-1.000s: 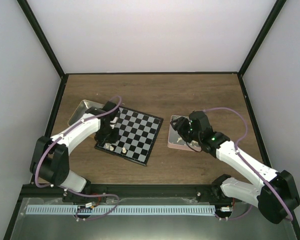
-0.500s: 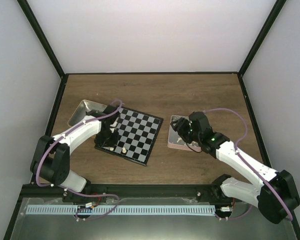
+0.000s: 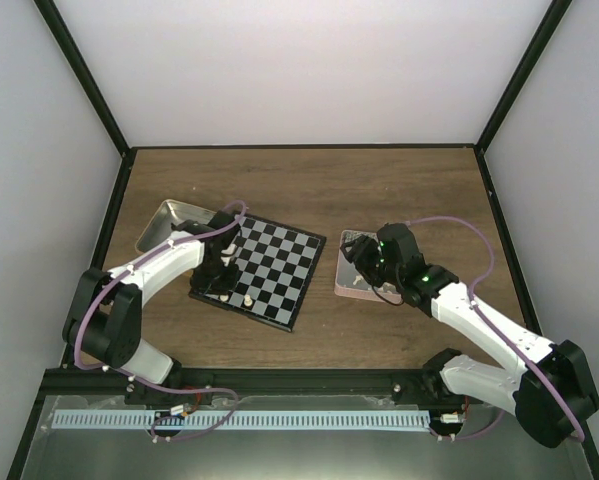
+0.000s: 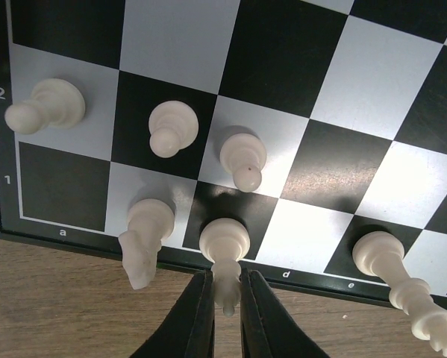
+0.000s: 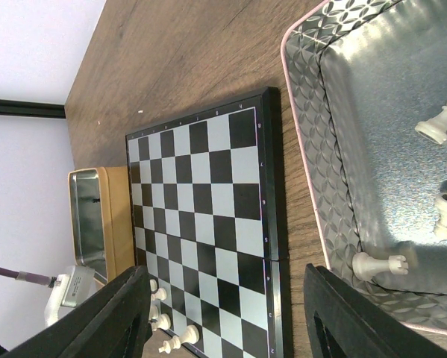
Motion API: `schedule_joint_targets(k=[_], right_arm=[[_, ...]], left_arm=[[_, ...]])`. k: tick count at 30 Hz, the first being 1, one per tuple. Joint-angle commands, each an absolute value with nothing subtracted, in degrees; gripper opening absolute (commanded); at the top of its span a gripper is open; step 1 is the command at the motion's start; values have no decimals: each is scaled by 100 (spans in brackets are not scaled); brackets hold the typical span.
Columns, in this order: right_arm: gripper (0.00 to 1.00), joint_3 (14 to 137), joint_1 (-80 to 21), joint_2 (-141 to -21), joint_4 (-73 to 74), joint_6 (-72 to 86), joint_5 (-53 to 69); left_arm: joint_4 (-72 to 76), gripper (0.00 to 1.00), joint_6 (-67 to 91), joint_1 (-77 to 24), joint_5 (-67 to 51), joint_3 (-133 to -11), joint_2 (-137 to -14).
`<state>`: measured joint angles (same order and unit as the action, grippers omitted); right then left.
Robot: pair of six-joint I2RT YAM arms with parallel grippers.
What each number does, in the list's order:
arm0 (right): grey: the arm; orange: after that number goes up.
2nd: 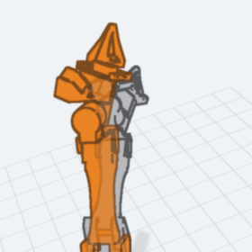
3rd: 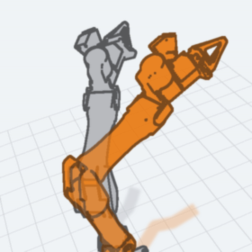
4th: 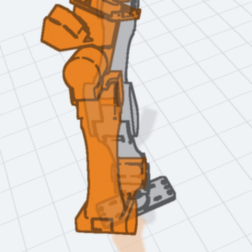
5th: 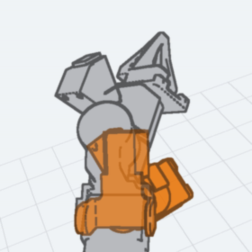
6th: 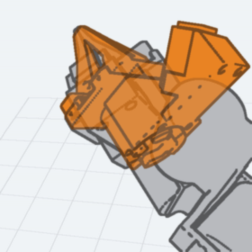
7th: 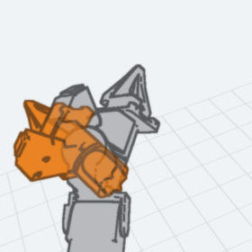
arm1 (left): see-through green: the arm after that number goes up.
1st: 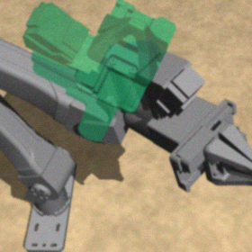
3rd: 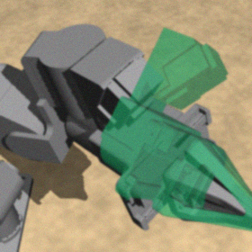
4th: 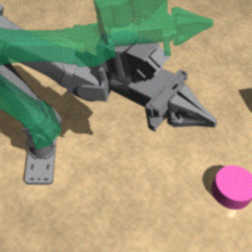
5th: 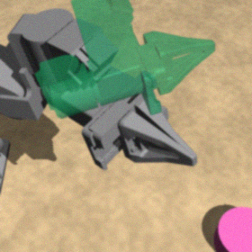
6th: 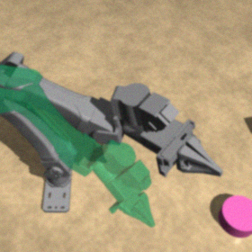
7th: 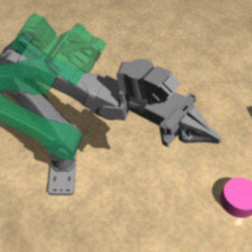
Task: Set up the chess pieces on the board
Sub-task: Adjust the chess piece on the chessboard, then pick up the chess piece from the storage box.
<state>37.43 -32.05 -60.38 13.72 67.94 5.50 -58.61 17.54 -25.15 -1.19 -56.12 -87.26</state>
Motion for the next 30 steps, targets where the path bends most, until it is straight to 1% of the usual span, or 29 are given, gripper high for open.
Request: schedule_joint_targets(k=[1, 4, 8, 10, 12, 17, 20, 24, 26, 30], right_arm=[[58, 3720, -3199, -5959, 1373, 6742, 448], [58, 3719, -3192, -5958, 1372, 6745, 437], [58, 3725, -3197, -5997, 1383, 6676, 414], [58, 3740, -3191, -6025, 1460, 6541, 386], [58, 3770, -3197, -6066, 1567, 6295, 298], [56, 4007, -3192, -6321, 1897, 5293, 28], [51, 4265, -3183, -6702, 2271, 4747, -178], [48, 4528, -3074, -7229, 2549, 4197, -442], [46, 4679, -2989, -7555, 2622, 3959, -484], [44, 5016, -2892, -8197, 2712, 3531, -617]], left_arm=[[-5765, 10, 1688, -2539, -124, -5594, -8736], [-5740, 11, 1688, -2546, -155, -5596, -8702], [-5771, 20, 1703, -2545, -166, -5650, -8679], [-5783, 29, 1735, -2549, -199, -5741, -8583], [-5801, 35, 1760, -2549, -248, -5850, -8436], [-5848, 41, 1750, -2549, -350, -6191, -8006], [-5528, 49, 1741, -2540, -231, -6299, -7576], [-4888, 52, 1856, -2539, -73, -6288, -7138], [-4617, 52, 1960, -2538, -90, -6241, -6980], [-4061, 52, 2243, -2538, -344, -6019, -6734]])
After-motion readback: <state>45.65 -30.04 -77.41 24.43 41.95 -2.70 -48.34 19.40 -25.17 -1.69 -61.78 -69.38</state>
